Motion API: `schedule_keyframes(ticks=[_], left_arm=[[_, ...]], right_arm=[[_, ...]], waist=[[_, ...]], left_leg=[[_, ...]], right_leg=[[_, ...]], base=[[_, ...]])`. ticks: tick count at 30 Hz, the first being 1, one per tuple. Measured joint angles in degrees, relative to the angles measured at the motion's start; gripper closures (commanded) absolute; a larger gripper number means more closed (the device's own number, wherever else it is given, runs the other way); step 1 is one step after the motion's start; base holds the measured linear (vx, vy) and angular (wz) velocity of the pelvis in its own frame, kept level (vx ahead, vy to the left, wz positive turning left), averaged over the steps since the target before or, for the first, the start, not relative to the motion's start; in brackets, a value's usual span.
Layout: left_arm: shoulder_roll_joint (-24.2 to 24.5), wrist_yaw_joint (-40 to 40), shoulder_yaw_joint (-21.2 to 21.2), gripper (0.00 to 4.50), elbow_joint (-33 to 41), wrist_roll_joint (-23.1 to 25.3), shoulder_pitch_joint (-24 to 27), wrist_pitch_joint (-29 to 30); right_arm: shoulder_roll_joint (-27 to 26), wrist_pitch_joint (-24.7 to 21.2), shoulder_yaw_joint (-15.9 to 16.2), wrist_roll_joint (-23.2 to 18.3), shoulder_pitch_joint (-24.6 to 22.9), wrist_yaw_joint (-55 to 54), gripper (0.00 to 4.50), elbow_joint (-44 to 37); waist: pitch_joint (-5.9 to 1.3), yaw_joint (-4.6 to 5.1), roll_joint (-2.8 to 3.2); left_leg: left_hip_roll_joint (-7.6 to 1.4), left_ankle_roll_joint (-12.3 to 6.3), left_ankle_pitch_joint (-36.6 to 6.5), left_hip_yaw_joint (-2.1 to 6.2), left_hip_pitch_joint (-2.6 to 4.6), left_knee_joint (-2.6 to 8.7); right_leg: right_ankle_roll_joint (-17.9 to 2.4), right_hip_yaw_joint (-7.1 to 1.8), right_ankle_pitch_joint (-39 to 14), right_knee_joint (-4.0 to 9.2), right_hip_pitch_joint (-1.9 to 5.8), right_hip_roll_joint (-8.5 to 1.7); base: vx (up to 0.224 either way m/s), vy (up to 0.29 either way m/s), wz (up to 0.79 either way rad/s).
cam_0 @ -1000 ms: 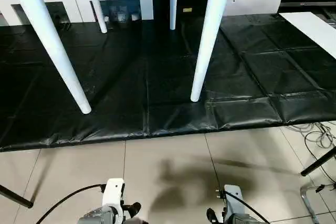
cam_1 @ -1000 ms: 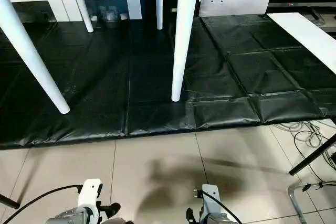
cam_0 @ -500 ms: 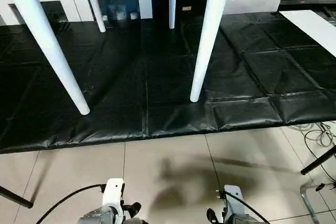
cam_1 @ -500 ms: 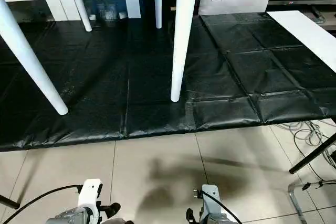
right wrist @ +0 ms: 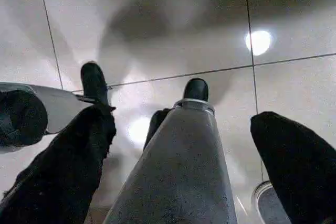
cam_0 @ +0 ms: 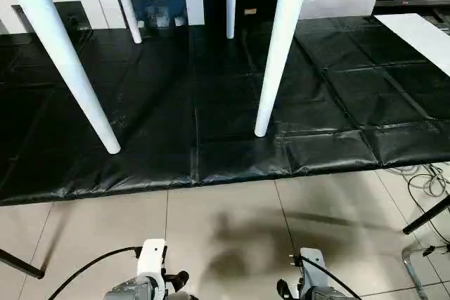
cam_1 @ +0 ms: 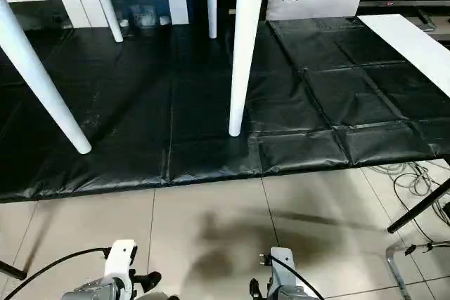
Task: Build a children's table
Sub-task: Flip table
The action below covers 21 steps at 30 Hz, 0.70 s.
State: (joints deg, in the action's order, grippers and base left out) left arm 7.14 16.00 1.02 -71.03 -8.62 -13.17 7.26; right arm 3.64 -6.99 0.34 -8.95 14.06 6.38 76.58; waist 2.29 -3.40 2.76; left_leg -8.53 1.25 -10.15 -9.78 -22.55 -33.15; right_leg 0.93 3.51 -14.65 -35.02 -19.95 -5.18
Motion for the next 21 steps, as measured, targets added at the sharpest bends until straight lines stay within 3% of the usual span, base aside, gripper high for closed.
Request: schedule_keyframes(ticks=[21], left_arm=[[0.0, 0.0, 0.0, 0.09, 0.0, 0.0, 0.0, 0.0]], right_arm=[[0.0, 0.0, 0.0, 0.0, 0.0, 0.0, 0.00, 0.0]], waist=[[0.01, 0.00, -0.01]], left_leg=[[0.00, 0.00, 0.0, -0.04, 0.01, 0.06]], right_leg=[[0.0, -0.02, 0.0, 0.04, -0.01, 0.00]], base=[[0.000, 0.000, 0.00]])
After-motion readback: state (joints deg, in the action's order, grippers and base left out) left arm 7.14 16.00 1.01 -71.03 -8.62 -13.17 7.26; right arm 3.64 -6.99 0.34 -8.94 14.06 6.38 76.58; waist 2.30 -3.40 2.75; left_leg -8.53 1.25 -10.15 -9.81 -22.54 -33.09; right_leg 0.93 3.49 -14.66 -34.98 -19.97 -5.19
